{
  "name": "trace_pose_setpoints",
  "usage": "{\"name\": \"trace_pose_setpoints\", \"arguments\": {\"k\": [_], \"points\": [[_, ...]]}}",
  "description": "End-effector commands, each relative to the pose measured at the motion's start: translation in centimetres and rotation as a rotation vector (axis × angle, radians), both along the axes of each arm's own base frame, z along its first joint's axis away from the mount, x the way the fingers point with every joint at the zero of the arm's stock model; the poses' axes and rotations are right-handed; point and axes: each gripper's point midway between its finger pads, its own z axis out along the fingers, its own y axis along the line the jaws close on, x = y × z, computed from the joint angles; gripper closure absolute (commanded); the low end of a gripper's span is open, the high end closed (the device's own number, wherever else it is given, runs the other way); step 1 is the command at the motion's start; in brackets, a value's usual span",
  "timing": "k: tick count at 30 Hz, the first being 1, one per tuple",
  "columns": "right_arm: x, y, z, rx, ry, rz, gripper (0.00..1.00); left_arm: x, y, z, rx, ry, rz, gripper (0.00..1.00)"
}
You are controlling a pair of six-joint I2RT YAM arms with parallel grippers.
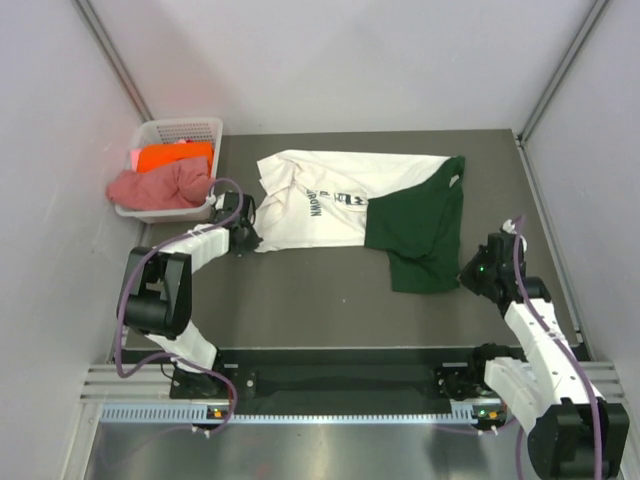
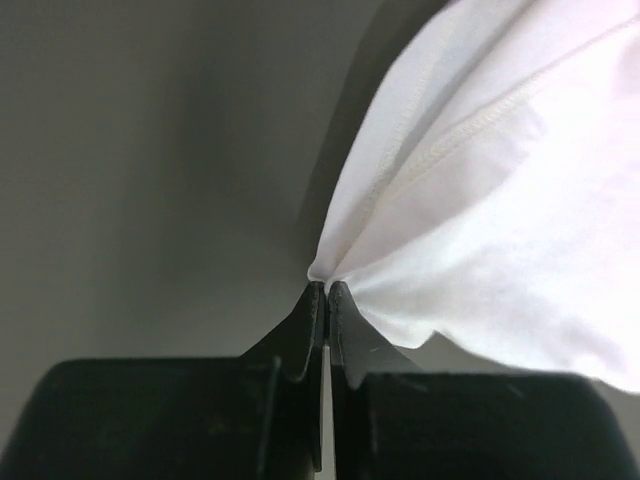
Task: Fold and stack the t-shirts
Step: Flatten the tshirt out
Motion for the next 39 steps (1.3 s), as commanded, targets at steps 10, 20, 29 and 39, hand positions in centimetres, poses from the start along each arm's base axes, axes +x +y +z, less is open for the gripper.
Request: {"name": "trace_pose_setpoints", "arguments": {"k": [10,20,29,39], "points": [[10.4,2.9,24.8,0.011,-0.496,0.229,1.0,6.7,-3.0,12.7,-0.223,-0.133,-0.075,1.0],[1.4,3.7,49.8,-0.059,-1.142,0.299,1.0,3.4,-1.3,35.9,-0.249,-0.567,-0.142,1.0],[-19.7,1.2,57.8,-0.193,-1.673,0.164,1.0,-11.5,0.5,49.6,-0.275,-1.011,-0.124,1.0],[-17.3,0.3,61.2,-0.18,-1.647,0.1,1.0,-8.8,-0.9,52.4,-0.378,-0.991,-0.131,1.0]]}}
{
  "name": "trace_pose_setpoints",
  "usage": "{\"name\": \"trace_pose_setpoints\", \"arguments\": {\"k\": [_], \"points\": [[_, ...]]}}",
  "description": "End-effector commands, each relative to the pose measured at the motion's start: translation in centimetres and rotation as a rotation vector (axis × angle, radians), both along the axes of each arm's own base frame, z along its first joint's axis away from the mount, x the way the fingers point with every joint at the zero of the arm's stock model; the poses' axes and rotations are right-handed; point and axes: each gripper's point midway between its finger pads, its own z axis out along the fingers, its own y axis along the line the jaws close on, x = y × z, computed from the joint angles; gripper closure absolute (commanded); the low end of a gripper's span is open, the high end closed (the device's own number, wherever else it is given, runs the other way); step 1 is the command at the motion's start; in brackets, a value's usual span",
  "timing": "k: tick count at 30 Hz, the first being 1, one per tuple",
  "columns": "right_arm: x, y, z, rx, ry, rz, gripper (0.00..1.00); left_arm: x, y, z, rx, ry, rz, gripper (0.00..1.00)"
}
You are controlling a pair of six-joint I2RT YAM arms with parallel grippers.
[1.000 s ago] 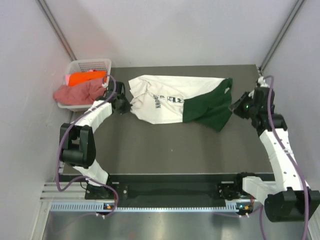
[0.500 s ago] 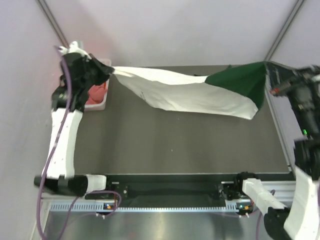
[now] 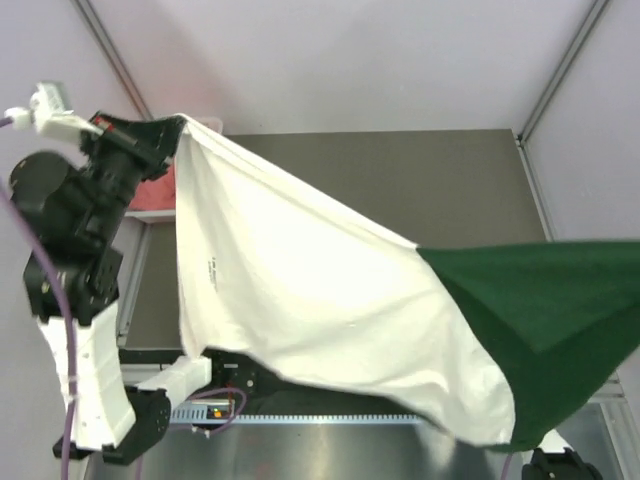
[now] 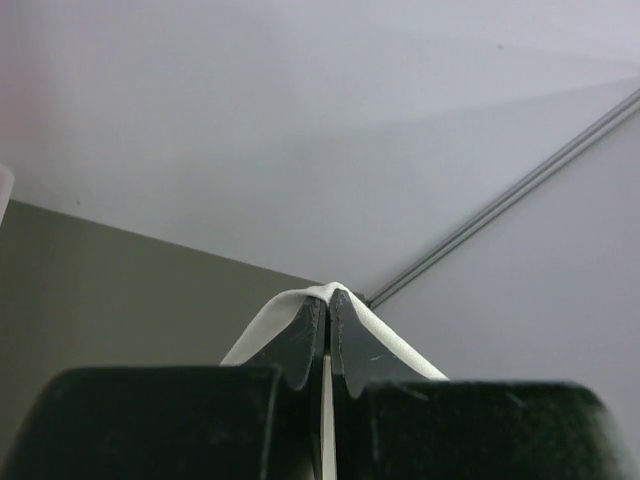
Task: Fold and stack the t-shirts
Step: Flatten the tshirt out
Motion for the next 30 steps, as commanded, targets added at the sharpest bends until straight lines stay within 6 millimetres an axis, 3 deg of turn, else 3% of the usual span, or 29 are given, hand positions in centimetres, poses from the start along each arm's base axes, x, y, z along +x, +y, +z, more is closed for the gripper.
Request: {"name": "trace_pose_setpoints", "arguments": {"k": [1,2,3,4,7,8,10,11,13,14,15,16,17,19,21,22,23,25,27,28,30], "points": [[13.8,-0.6,-1.3,0.045,0.285,-0.027,1.0,5.7,-0.7,-3.0,-0.041,0.144,-0.01,1.0],[17.4,-0.6,-2.5,0.047,0.359,-0.027,1.0,7.7,-0.9,-4.5,-0.036,0.189,-0.01,1.0],[19.3,-0.5,-3.3,0.05,0.399,-0.025,1.0,8.8,-0.9,-5.3,-0.036,0.211,-0.006,1.0],[23.2,-0.4,-4.9,0.059,0.479,-0.02,1.0,11.1,-0.9,-7.1,-0.034,0.249,0.003,1.0],[29.2,0.3,-7.4,0.058,0.596,0.013,1.0,14.4,-1.1,-9.6,-0.043,0.293,0.01,1.0],[32.9,0.9,-9.1,0.043,0.671,0.042,1.0,16.7,-1.2,-11.2,-0.044,0.325,0.016,1.0],[36.0,2.2,-10.1,0.025,0.724,0.112,1.0,18.7,-1.3,-12.0,-0.048,0.342,0.022,1.0],[38.6,2.4,-10.3,0.025,0.753,0.127,1.0,20.6,-1.4,-12.1,-0.052,0.347,0.022,1.0],[40.6,3.1,-9.8,0.033,0.769,0.186,1.0,21.8,-2.0,-10.9,-0.057,0.322,-0.017,1.0],[43.4,2.3,-10.8,0.036,0.812,0.197,1.0,22.7,-2.1,-8.7,-0.062,0.273,-0.029,1.0],[42.5,2.1,-7.6,0.034,0.744,0.215,1.0,23.0,-2.4,-7.3,-0.068,0.241,-0.049,1.0],[42.6,2.5,-6.7,0.04,0.737,0.283,1.0,23.0,-2.5,-5.7,-0.074,0.198,-0.059,1.0],[44.3,1.1,-6.6,0.059,0.741,0.284,1.0,22.9,-2.3,-2.9,-0.081,0.127,-0.063,1.0],[41.5,0.9,-1.3,0.063,0.577,0.365,1.0,22.4,-2.5,0.4,-0.11,0.031,-0.103,1.0],[40.1,-1.4,0.8,0.066,0.501,0.398,1.0,21.8,-1.7,2.8,-0.133,-0.043,-0.106,1.0],[38.1,-1.1,2.7,0.06,0.439,0.495,1.0,21.7,-1.4,3.8,-0.166,-0.073,-0.116,1.0],[38.0,-3.0,3.7,0.06,0.406,0.481,1.0,21.9,-0.3,3.9,-0.177,-0.077,-0.11,1.0],[36.7,-3.0,4.7,0.035,0.371,0.558,1.0,22.4,0.6,3.8,-0.2,-0.073,-0.109,1.0],[37.7,-3.7,3.6,0.032,0.403,0.565,1.0,23.6,1.3,2.2,-0.208,-0.04,-0.121,1.0],[38.1,-3.5,2.7,-0.009,0.421,0.555,1.0,24.1,1.4,1.3,-0.205,-0.024,-0.126,1.0],[39.8,-3.6,-1.1,0.017,0.502,0.573,1.0,25.1,1.0,-1.3,-0.193,-0.005,-0.162,1.0]]}}
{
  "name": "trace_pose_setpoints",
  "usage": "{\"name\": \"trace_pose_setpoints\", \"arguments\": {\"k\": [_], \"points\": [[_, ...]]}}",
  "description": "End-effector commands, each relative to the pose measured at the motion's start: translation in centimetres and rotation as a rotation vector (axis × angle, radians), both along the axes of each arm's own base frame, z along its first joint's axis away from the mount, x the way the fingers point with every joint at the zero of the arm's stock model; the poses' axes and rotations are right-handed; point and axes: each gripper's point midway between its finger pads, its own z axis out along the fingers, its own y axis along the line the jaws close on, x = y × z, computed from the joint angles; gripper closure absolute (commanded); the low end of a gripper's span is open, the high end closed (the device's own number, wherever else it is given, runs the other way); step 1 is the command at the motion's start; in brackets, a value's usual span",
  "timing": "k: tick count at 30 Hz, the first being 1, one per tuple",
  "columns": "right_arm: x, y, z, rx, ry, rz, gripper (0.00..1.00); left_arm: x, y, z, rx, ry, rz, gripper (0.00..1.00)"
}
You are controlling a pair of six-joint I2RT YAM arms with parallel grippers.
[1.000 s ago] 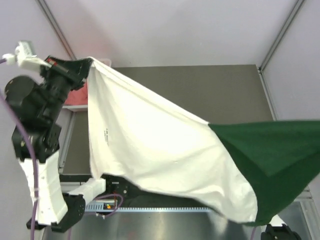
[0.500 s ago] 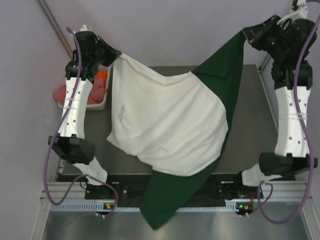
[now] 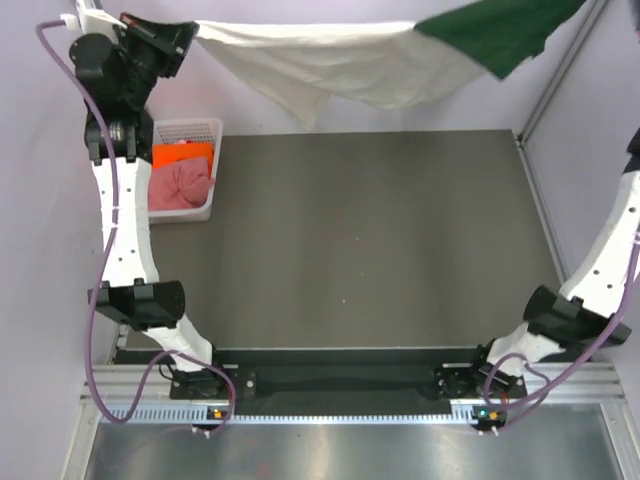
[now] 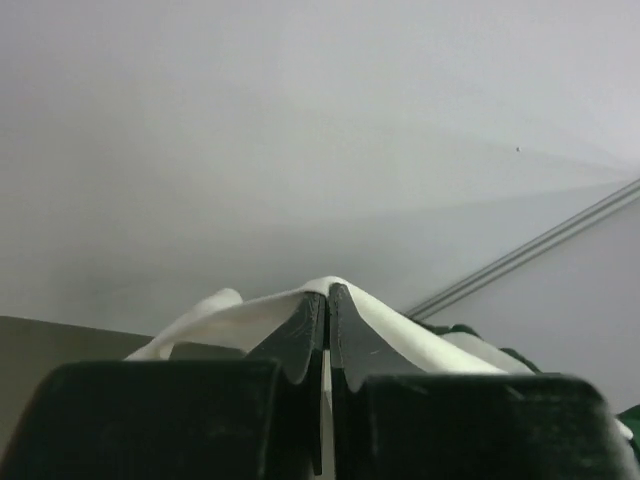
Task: Fold and stack the t-shirts
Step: Flatten the tshirt out
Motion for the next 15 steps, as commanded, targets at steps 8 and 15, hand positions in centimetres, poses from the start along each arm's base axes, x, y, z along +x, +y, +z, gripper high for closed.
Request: {"name": "trace_pose_setpoints", "arguments": {"k": [8,15], "points": [[1.6,1.4,-24.4,0.122,0.416,0.134,1.0,1.4,-3.2,-18.8,0.059,0.219,-0.126,1.0],[-1.1,0.8,-37.3,0.139,0.671,0.014,1.0,-4.3,-3.2,-28.6,0.156,0.38,-0.089,1.0]]}}
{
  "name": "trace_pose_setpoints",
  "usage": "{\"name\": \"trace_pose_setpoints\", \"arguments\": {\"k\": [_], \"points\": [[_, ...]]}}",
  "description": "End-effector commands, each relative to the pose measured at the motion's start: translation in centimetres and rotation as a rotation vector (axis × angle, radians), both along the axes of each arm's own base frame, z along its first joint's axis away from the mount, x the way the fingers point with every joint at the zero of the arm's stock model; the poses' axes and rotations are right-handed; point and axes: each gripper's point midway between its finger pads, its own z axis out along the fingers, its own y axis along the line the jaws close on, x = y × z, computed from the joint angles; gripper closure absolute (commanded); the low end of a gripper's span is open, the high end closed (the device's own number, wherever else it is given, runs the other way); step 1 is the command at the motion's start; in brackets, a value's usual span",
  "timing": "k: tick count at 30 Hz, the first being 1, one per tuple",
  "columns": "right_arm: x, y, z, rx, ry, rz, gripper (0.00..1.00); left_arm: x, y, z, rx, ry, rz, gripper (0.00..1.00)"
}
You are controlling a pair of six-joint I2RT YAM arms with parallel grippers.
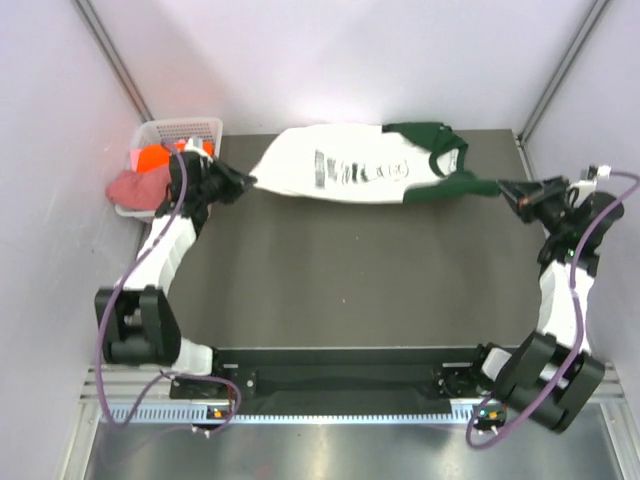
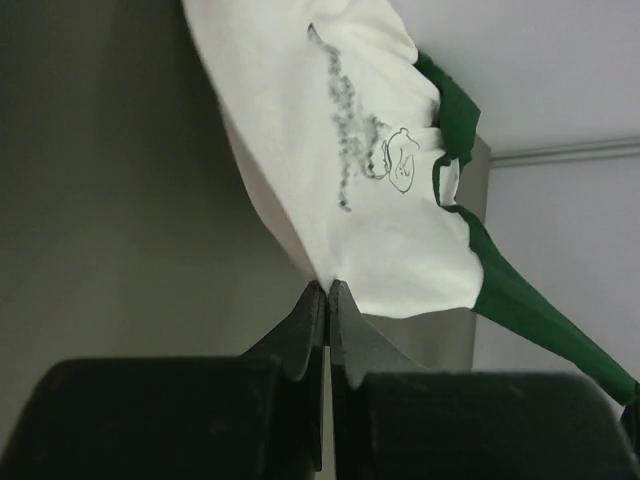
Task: Fold and stack the t-shirts
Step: Flatten the tshirt out, then fold the tshirt
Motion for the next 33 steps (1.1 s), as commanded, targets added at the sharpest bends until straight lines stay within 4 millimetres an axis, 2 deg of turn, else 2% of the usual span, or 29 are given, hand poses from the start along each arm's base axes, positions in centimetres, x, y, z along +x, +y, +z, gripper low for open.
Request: {"name": "trace_pose_setpoints", "arguments": {"k": [1,2,3,4,5,6,7,9,10,14,19,21,23,26,28,29,33], "points": [[-4.3,1.2,2.1,-0.241,-0.117,-0.028,1.0,-3.7,1.1,4.4,0.1,-0.192,0.025,1.0],[-5.0,1.3,0.9,-0.259,-0.085,-0.038,1.0,-4.7,0.3,3.5,0.111,-0.168,0.008,1.0],[-5.9,1.5,-1.1,-0.285,-0.015,-0.043,1.0,-5.5,0.6,2.3,0.134,-0.137,0.014,1.0],[-7.2,1.7,-1.0,-0.329,-0.019,-0.084,1.0,-7.0,1.0,0.4,0.151,-0.081,0.026,1.0],[-7.9,1.7,-1.5,-0.355,0.0,-0.103,1.0,-7.7,1.5,-0.6,0.166,-0.054,0.046,1.0],[-9.1,1.9,-3.1,-0.385,0.065,-0.11,1.0,-8.4,1.6,-1.2,0.174,-0.042,0.046,1.0],[-10.4,1.7,-2.8,-0.43,0.064,-0.172,1.0,-9.7,1.5,-2.3,0.173,-0.025,0.038,1.0],[-12.1,2.2,-4.1,-0.456,0.1,-0.193,1.0,-11.3,1.5,-3.8,0.172,0.018,0.032,1.0],[-13.2,2.3,-3.7,-0.485,0.074,-0.241,1.0,-12.4,1.5,-4.8,0.172,0.036,0.031,1.0],[-15.1,2.4,-4.4,-0.517,0.086,-0.295,1.0,-15.0,1.8,-7.1,0.172,0.086,0.045,1.0],[-13.7,1.7,-6.7,-0.526,0.172,-0.248,1.0,-16.4,3.6,-9.6,0.202,0.175,0.152,1.0],[-12.5,1.2,-7.2,-0.517,0.182,-0.239,1.0,-16.4,3.7,-10.2,0.195,0.195,0.165,1.0],[-10.9,1.0,-9.7,-0.462,0.255,-0.19,1.0,-16.2,3.4,-11.3,0.182,0.221,0.153,1.0],[-8.8,0.8,-11.1,-0.463,0.311,-0.16,1.0,-15.5,3.0,-12.1,0.16,0.252,0.141,1.0],[-7.9,0.3,-11.2,-0.499,0.329,-0.195,1.0,-15.0,2.9,-12.4,0.168,0.264,0.133,1.0],[-7.3,0.8,-11.2,-0.511,0.332,-0.175,1.0,-14.8,3.0,-12.4,0.174,0.27,0.131,1.0],[-5.5,0.8,-11.0,-0.532,0.344,-0.171,1.0,-13.7,3.1,-11.8,0.193,0.271,0.123,1.0]]}}
